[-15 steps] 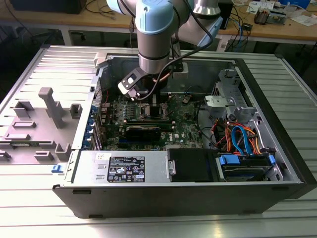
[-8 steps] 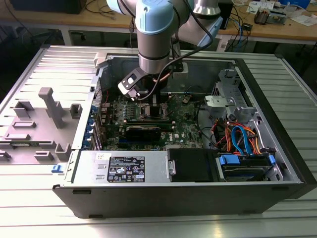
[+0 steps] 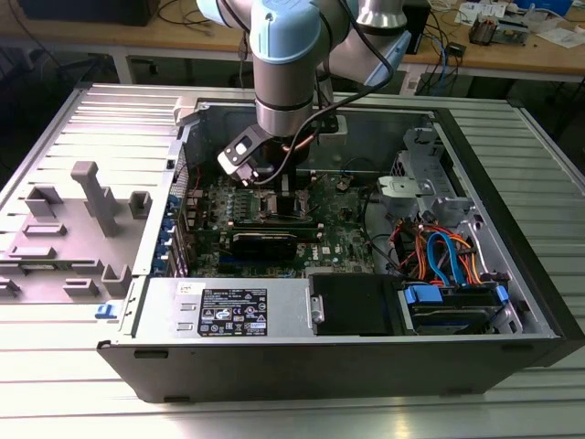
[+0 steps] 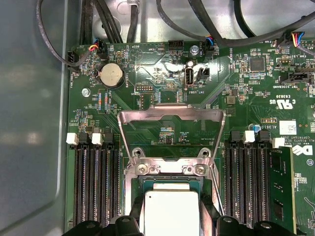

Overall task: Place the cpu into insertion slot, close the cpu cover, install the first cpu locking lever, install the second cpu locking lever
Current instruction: 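Place the cpu into insertion slot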

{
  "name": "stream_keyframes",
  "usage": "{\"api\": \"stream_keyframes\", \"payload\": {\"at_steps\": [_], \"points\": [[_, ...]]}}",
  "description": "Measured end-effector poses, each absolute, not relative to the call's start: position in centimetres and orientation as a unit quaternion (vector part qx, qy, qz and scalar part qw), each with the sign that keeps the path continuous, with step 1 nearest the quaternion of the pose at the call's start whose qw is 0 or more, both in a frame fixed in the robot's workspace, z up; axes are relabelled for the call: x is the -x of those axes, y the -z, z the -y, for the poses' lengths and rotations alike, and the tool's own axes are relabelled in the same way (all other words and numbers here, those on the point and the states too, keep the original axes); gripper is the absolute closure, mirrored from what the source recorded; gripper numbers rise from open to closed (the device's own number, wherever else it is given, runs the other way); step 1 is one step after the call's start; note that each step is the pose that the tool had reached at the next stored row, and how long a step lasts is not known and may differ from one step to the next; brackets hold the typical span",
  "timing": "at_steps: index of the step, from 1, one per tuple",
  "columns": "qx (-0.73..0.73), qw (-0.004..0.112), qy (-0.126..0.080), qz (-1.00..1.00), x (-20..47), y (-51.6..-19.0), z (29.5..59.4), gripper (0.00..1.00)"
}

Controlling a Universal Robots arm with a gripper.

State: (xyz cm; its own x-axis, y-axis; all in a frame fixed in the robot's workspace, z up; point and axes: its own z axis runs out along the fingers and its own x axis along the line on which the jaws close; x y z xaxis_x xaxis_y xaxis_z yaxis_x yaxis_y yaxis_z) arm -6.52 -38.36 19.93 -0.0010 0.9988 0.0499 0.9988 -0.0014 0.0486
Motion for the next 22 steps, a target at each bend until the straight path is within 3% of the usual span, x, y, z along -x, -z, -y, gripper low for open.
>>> {"api": "stream_keyframes", "payload": {"at_steps": [3, 4, 6, 22], "points": [[0.707, 0.001, 0.035, 0.707, 6.51, -19.91, 38.35, 0.45], [0.707, 0.000, 0.035, 0.707, 6.52, -19.93, 38.36, 0.38], [0.707, 0.001, 0.035, 0.707, 6.46, -20.12, 38.35, 0.47], [0.714, 0.002, 0.034, 0.699, 6.46, -20.09, 38.15, 0.47]]}}
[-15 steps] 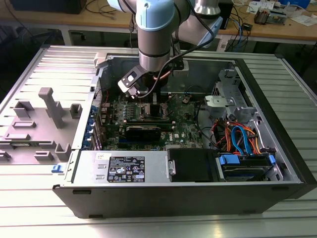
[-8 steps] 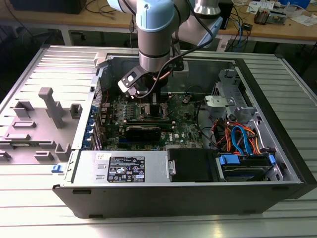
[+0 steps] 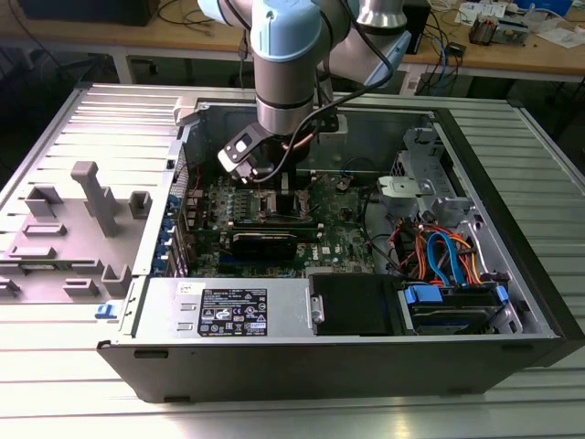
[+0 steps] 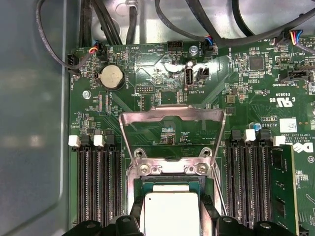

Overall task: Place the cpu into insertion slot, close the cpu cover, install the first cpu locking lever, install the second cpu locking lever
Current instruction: 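Place the cpu into insertion slot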

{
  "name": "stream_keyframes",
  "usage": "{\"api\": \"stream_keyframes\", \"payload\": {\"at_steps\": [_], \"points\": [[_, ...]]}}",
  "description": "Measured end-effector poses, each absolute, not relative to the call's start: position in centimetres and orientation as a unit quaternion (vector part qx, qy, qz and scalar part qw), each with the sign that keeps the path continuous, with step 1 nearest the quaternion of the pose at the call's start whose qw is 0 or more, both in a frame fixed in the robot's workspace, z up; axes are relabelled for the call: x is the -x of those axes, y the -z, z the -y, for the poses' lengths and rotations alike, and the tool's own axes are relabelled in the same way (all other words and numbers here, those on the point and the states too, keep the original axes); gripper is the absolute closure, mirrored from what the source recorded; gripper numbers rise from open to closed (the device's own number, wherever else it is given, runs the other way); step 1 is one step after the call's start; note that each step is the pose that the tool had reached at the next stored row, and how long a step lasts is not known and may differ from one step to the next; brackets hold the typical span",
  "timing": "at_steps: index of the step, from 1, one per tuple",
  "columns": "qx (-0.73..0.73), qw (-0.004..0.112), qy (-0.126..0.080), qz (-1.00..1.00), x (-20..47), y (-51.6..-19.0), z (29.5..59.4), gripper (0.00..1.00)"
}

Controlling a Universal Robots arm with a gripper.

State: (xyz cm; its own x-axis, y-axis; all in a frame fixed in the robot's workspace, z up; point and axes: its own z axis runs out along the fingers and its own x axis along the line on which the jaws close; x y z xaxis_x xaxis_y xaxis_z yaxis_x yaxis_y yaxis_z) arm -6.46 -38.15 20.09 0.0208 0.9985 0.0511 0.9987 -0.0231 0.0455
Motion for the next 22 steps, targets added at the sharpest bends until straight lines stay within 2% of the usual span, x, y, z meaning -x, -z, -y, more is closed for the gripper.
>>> {"api": "stream_keyframes", "payload": {"at_steps": [22], "points": [[0.716, -0.002, 0.031, 0.697, 6.26, -19.97, 38.08, 0.45]]}}
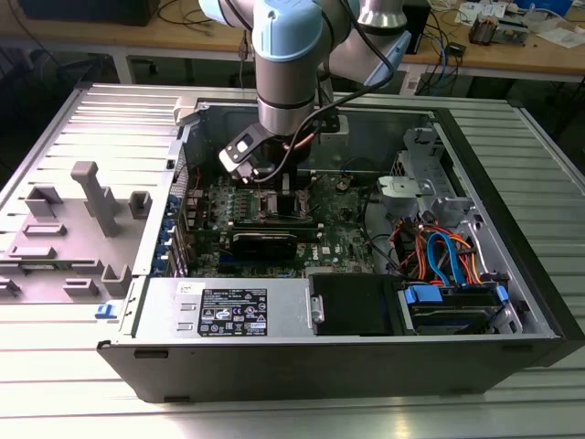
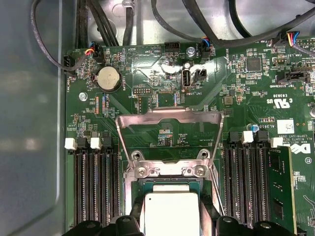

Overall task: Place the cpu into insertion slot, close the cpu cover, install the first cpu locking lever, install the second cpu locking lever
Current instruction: 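Place the cpu into insertion slot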

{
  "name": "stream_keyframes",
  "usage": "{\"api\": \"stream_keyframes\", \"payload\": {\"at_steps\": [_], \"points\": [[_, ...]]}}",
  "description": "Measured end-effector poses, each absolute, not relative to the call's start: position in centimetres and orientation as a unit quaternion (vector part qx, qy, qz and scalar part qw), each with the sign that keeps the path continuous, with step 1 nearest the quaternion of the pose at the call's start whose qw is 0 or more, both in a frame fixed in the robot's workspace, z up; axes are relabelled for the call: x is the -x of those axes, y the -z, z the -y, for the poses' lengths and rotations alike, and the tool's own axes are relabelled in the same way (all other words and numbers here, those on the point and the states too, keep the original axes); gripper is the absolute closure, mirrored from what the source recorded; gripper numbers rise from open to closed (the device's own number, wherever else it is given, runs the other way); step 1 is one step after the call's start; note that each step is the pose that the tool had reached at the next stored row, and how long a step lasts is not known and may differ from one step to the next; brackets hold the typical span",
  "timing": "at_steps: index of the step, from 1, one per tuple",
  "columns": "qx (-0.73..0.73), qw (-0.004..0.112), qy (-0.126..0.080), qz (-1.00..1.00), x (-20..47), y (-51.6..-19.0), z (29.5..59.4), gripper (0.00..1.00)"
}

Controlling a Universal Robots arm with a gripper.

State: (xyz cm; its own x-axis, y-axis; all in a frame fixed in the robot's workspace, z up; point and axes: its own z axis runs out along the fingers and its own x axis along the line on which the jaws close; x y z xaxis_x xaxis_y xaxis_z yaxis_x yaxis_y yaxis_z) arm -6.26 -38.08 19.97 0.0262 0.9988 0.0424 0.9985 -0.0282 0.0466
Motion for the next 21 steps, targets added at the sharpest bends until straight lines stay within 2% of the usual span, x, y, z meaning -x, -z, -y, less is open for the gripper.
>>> {"api": "stream_keyframes", "payload": {"at_steps": [1, 2, 3, 18, 19, 20, 21], "points": [[-0.716, 0.002, -0.031, -0.697, 6.26, -19.97, 38.08, 0.40], [-0.716, 0.002, -0.031, -0.697, 6.26, -19.98, 38.09, 0.40], [-0.716, 0.002, -0.031, -0.697, 6.27, -19.99, 38.10, 0.33], [-0.721, 0.002, -0.031, -0.692, 6.21, -19.93, 37.74, 0.33], [-0.721, 0.002, -0.031, -0.692, 6.22, -19.93, 37.75, 0.35], [-0.721, 0.002, -0.031, -0.692, 6.21, -19.93, 37.74, 0.42], [-0.721, 0.002, -0.031, -0.692, 6.21, -19.93, 37.74, 0.42]]}}
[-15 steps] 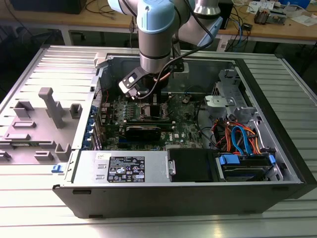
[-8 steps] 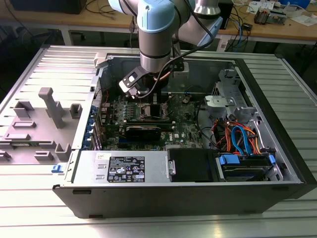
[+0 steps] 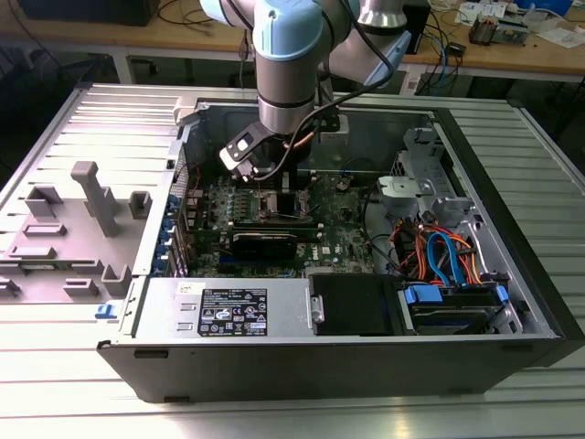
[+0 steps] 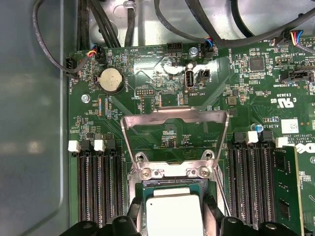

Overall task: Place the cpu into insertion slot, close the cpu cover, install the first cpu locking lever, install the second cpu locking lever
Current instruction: 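Place the cpu into insertion slot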

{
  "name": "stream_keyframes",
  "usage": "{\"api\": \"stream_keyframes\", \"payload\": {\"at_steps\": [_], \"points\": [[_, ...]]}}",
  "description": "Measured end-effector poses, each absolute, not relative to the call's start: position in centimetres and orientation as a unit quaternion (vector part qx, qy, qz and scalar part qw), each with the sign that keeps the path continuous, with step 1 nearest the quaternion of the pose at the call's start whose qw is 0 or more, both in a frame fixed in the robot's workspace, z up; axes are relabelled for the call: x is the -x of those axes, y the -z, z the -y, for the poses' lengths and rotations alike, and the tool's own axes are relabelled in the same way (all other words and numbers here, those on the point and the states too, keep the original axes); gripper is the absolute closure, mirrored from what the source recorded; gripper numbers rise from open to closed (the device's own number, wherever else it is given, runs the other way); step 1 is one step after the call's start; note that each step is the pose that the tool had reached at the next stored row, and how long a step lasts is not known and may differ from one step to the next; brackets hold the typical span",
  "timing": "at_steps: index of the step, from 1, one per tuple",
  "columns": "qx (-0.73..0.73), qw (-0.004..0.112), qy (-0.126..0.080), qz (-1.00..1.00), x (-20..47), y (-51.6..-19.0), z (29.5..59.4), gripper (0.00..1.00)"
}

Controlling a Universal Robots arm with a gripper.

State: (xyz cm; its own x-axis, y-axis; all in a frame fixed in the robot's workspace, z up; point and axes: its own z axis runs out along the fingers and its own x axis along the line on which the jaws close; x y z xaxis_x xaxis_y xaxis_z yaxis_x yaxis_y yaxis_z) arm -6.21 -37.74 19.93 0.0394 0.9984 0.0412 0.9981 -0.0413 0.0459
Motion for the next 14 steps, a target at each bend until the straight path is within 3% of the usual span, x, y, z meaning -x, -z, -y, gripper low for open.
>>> {"api": "stream_keyframes", "payload": {"at_steps": [14], "points": [[-0.721, 0.003, -0.030, -0.693, 6.18, -20.27, 37.79, 0.43]]}}
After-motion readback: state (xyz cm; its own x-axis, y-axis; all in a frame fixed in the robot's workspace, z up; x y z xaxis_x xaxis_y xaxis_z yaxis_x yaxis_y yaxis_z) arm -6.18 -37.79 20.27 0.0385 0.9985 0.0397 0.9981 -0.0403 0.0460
